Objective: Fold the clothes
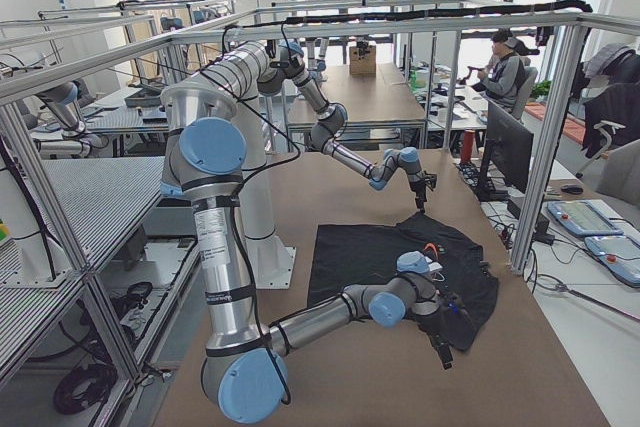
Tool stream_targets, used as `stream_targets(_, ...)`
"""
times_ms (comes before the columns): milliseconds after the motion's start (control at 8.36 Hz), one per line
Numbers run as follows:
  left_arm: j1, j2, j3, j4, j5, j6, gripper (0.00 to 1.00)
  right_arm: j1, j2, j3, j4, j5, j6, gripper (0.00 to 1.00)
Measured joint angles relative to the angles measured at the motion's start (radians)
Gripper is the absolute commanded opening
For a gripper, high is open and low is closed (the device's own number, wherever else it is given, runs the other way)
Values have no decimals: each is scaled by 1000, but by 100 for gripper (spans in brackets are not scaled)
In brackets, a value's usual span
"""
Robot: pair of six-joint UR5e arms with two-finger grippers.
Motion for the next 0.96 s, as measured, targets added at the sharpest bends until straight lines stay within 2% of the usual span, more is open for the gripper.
stream_targets(120,12,-15,43,-43,-6,-17,72,-4,2,0,0,0,3,94)
stream_targets(239,17,-22,67,-66,-16,-23,64,-5,2,0,0,0,3,94)
stream_targets(718,20,-16,56,-85,-44,-28,64,-8,1,1,2,1,4,94)
stream_targets(838,20,-15,53,-85,-56,-30,58,-8,1,1,2,1,3,94)
stream_targets(957,20,-13,51,-86,-61,-31,47,-8,1,1,3,1,3,94)
